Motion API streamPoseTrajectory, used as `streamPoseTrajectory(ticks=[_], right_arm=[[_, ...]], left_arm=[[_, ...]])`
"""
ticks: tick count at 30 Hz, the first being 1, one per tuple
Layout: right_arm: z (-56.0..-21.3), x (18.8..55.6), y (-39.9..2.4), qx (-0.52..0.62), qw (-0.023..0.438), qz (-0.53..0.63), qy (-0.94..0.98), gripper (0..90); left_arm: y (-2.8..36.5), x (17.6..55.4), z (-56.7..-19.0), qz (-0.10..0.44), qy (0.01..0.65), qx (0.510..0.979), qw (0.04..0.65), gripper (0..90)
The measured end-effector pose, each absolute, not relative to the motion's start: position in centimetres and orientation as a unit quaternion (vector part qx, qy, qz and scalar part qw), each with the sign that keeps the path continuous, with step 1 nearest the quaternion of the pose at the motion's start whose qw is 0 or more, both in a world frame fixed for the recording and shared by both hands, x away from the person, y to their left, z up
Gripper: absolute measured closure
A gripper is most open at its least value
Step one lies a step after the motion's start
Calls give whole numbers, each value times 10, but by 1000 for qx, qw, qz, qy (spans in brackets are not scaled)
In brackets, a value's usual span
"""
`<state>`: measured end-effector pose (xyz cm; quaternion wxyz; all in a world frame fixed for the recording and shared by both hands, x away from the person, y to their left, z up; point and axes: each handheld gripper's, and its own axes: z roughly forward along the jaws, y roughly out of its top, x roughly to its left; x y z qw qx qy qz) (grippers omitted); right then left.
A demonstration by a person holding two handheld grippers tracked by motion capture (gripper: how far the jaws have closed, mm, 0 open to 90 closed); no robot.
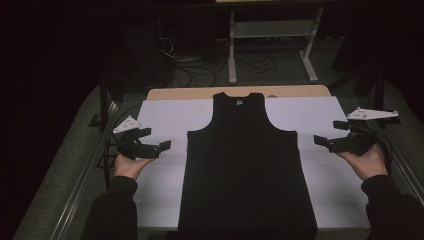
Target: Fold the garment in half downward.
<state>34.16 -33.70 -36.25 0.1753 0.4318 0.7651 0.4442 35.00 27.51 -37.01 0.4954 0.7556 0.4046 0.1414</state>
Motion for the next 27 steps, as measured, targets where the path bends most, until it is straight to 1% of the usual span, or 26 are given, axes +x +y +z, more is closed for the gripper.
streamPoseTrajectory(ticks=[7, 17, 27], right_arm=[[-360, 350, -335, 428, 171, 435, 774, 0], [-355, 368, -333, 427, 173, 425, 779, 0], [-349, 387, -328, 425, 163, 416, 787, 0]], left_arm=[[269, 361, -364, 139, 392, 771, 482, 0], [266, 373, -361, 131, 390, 777, 476, 0], [261, 392, -361, 117, 390, 784, 468, 0]])
